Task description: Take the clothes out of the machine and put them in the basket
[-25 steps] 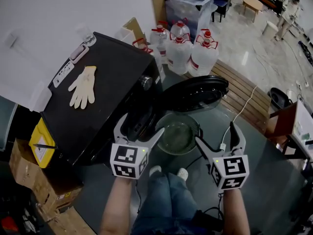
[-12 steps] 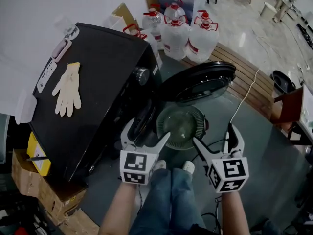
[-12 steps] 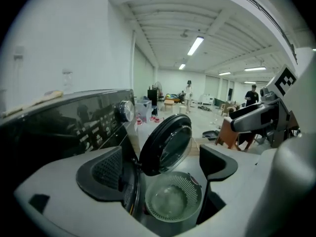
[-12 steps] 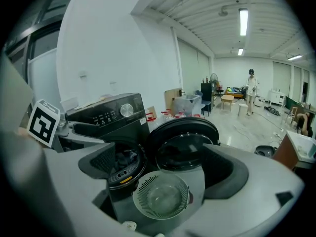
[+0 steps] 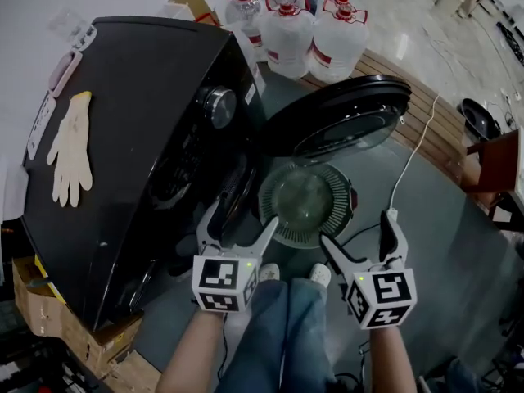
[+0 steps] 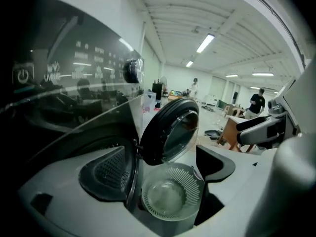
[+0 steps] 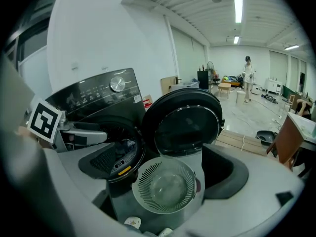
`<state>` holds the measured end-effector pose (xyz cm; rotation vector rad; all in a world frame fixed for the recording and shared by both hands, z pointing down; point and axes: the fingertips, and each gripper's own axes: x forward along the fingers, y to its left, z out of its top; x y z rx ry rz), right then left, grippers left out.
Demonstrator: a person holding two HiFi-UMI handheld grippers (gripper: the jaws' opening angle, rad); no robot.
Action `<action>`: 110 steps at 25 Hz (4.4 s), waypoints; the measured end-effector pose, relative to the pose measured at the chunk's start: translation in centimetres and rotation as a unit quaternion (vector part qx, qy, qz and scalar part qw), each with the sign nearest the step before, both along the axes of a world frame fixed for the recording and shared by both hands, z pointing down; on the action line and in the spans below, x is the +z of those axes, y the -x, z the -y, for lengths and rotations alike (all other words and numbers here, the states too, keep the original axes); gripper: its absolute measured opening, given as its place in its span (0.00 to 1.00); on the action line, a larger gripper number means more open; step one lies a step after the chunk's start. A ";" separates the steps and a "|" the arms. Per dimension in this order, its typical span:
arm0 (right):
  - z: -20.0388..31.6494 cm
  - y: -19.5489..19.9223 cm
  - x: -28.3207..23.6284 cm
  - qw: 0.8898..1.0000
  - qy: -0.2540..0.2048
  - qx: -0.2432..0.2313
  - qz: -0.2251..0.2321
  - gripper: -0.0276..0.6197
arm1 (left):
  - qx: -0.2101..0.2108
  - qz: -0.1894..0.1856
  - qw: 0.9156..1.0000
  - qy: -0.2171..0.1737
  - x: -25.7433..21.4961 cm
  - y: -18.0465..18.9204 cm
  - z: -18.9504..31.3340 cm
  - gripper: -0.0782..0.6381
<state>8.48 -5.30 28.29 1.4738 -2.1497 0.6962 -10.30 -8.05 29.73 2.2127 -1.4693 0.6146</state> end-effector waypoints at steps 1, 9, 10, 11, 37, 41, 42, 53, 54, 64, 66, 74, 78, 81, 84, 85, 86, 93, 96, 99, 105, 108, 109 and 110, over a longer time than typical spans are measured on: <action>0.2 0.1 0.9 1.000 0.001 0.001 0.000 0.89 | -0.001 0.000 1.000 0.004 1.0 0.1 0.1 0.73; 1.7 2.1 7.0 1.000 0.005 -0.027 -0.006 0.89 | -0.014 0.017 1.000 0.016 7.2 1.5 0.8 0.73; 1.8 2.2 7.7 1.000 0.005 -0.030 -0.008 0.89 | -0.014 0.022 1.000 0.014 7.8 1.8 1.0 0.73; 2.0 2.3 8.4 0.999 0.006 -0.031 -0.010 0.89 | -0.014 0.027 0.999 0.012 8.5 2.0 1.2 0.73; 2.2 8.3 22.3 0.994 0.061 -0.091 0.004 0.89 | -0.147 0.244 0.952 0.111 23.5 17.5 0.6 0.88; 2.0 8.9 24.0 0.994 0.060 -0.091 -0.018 0.89 | -0.172 0.293 0.934 0.110 24.5 19.7 1.2 0.88; 2.0 9.2 24.5 0.994 0.062 -0.090 -0.021 0.89 | -0.177 0.307 0.929 0.109 24.6 20.3 1.3 0.88; 1.9 11.4 29.0 0.991 0.107 -0.073 -0.032 0.89 | -0.208 0.382 0.894 0.112 25.6 24.7 2.2 0.88; 1.8 11.6 29.4 0.990 0.114 -0.074 -0.032 0.89 | -0.211 0.383 0.892 0.115 25.8 25.1 2.3 0.88; 2.7 12.6 32.0 0.986 0.137 -0.084 -0.038 0.89 | -0.237 0.387 0.870 0.192 30.3 28.5 2.3 0.88; 2.2 12.9 32.5 0.985 0.141 -0.091 -0.041 0.89 | -0.235 0.391 0.867 0.202 30.9 29.1 2.3 0.89; 0.9 14.2 33.6 0.981 0.145 -0.123 -0.037 0.89 | -0.170 0.416 0.860 0.240 33.7 30.6 3.0 0.88; 0.3 14.7 33.4 0.978 0.141 -0.150 -0.041 0.89 | -0.166 0.398 0.852 0.298 35.0 30.7 1.8 0.75; 0.0 14.8 33.4 0.976 0.141 -0.159 -0.044 0.89 | -0.167 0.414 0.838 0.315 34.9 30.0 1.2 0.37; -0.2 14.5 33.1 0.976 0.141 -0.160 -0.044 0.89 | -0.169 0.442 0.829 0.299 34.4 29.4 1.3 0.31; -0.2 14.4 33.0 0.976 0.142 -0.161 -0.044 0.89 | -0.178 0.444 0.828 0.293 34.1 29.4 1.2 0.31; -0.3 14.3 32.8 0.976 0.142 -0.161 -0.044 0.89 | -0.187 0.446 0.827 0.286 33.8 29.4 1.1 0.30; -0.5 13.1 31.3 0.977 0.146 -0.151 -0.043 0.89 | -0.217 0.442 0.848 0.196 30.3 27.7 0.6 0.28; -0.6 12.6 30.5 0.977 0.145 -0.150 -0.044 0.89 | -0.228 0.425 0.859 0.170 28.4 26.7 -0.2 0.27; -0.7 12.2 29.7 0.978 0.144 -0.144 -0.043 0.89 | -0.233 0.404 0.870 0.161 26.9 25.5 -1.2 0.26; -1.4 11.4 28.7 0.979 0.148 -0.135 -0.039 0.89 | -0.224 0.376 0.889 0.138 24.3 22.5 -2.4 0.26; -2.0 11.0 28.4 0.977 0.152 -0.139 -0.046 0.89 | -0.215 0.357 0.900 0.129 23.0 20.8 -2.8 0.25; -2.1 10.9 28.2 0.978 0.153 -0.137 -0.046 0.89 | -0.212 0.354 0.902 0.124 22.5 20.2 -2.8 0.25; -2.1 10.9 28.0 0.978 0.154 -0.135 -0.044 0.89 | -0.209 0.352 0.905 0.119 22.0 19.6 -2.9 0.24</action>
